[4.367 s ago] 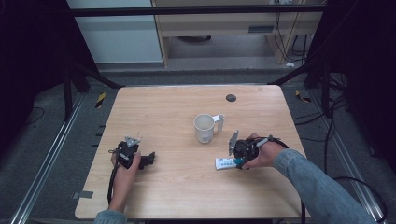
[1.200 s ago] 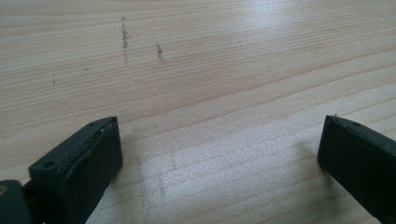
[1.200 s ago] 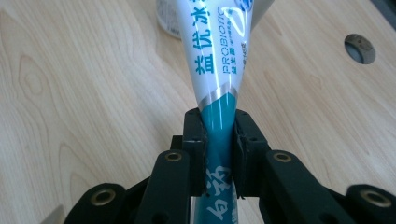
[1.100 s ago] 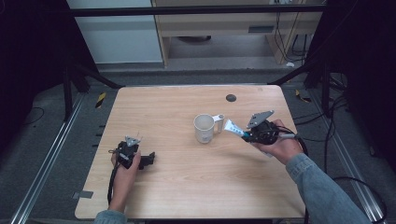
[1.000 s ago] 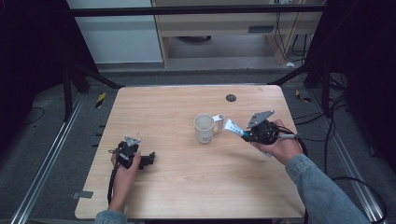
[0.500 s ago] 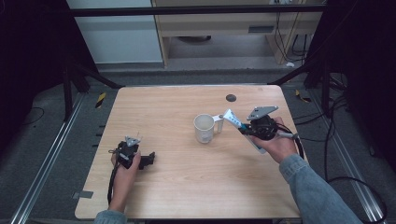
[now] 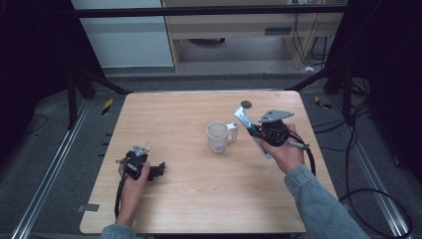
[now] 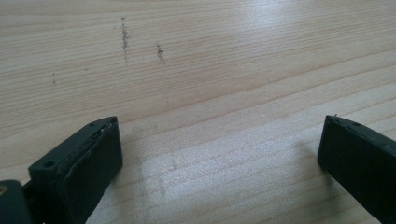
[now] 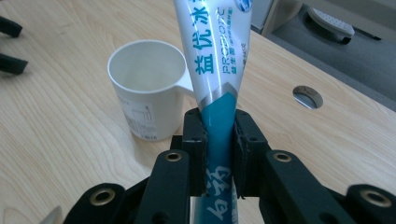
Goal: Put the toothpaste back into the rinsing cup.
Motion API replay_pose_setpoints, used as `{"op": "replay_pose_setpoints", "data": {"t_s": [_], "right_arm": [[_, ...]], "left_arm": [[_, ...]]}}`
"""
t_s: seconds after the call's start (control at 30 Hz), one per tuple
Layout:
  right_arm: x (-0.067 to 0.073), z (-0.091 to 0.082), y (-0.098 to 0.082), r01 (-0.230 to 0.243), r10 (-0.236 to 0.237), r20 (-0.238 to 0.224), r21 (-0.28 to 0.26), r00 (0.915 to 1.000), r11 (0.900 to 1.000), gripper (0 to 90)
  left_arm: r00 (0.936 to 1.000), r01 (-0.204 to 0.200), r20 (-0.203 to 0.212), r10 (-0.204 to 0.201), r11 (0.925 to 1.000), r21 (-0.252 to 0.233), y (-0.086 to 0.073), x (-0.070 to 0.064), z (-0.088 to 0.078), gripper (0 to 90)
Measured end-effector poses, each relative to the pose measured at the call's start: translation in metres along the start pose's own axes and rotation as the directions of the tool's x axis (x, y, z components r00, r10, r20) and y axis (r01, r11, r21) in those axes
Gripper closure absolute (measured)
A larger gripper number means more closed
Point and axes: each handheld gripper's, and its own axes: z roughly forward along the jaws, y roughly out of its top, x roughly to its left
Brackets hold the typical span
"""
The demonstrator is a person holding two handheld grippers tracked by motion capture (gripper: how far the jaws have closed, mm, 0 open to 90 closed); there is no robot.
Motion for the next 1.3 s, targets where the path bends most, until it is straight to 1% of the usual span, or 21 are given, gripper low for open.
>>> {"op": "replay_pose_setpoints", "data": {"t_s": [0.13, 0.27, 0.47, 0.6, 0.73, 0.8, 0.93, 1.07, 1.17, 1.3], "right_arm": [[0.006, 0.002, 0.004, 0.002, -0.002, -0.006, -0.034, 1.0000, 0.999, 77.4], [0.010, 0.005, 0.005, 0.002, -0.002, -0.004, -0.046, 1.0000, 0.999, 77.4], [0.015, 0.010, 0.010, -0.019, 0.019, -0.001, -0.065, 0.9998, 0.998, 77.4], [0.017, 0.013, 0.015, -0.035, 0.036, 0.007, -0.089, 0.9993, 0.995, 77.4], [0.019, 0.015, 0.019, -0.058, 0.059, 0.009, -0.122, 0.9982, 0.991, 77.4], [0.021, 0.017, 0.021, -0.051, 0.054, 0.016, -0.143, 0.9984, 0.988, 77.4], [0.025, 0.020, 0.025, -0.062, 0.066, 0.017, -0.173, 0.9977, 0.983, 77.4], [0.027, 0.023, 0.029, -0.076, 0.081, 0.016, -0.210, 0.9966, 0.975, 77.3], [0.029, 0.023, 0.030, -0.074, 0.082, 0.024, -0.236, 0.9963, 0.969, 77.4], [0.030, 0.022, 0.032, -0.084, 0.093, 0.025, -0.249, 0.9954, 0.965, 77.4]], "left_arm": [[1.0000, 0.000, 0.000, 0.000, 1.0000, 0.000, 0.000, 0.000, 0.000, 0.0], [1.0000, 0.000, 0.000, 0.000, 1.0000, 0.000, 0.000, 0.000, 0.000, 0.0], [1.0000, 0.000, 0.000, 0.000, 1.0000, 0.000, 0.000, 0.000, 0.000, 0.0], [1.0000, 0.000, 0.000, 0.000, 1.0000, 0.000, 0.000, 0.000, 0.000, 0.0], [1.0000, 0.000, 0.000, 0.000, 1.0000, 0.000, 0.000, 0.000, 0.000, 0.0], [1.0000, 0.000, 0.000, 0.000, 1.0000, 0.000, 0.000, 0.000, 0.000, 0.0], [1.0000, 0.000, 0.000, 0.000, 1.0000, 0.000, 0.000, 0.000, 0.000, 0.0], [1.0000, 0.000, -0.001, 0.000, 1.0000, 0.000, 0.000, 0.000, 0.000, 0.0], [1.0000, 0.000, -0.001, 0.000, 1.0000, 0.000, 0.000, 0.000, 0.000, 0.0], [1.0000, 0.000, 0.000, 0.000, 1.0000, 0.000, 0.000, 0.000, 0.000, 0.0]]}}
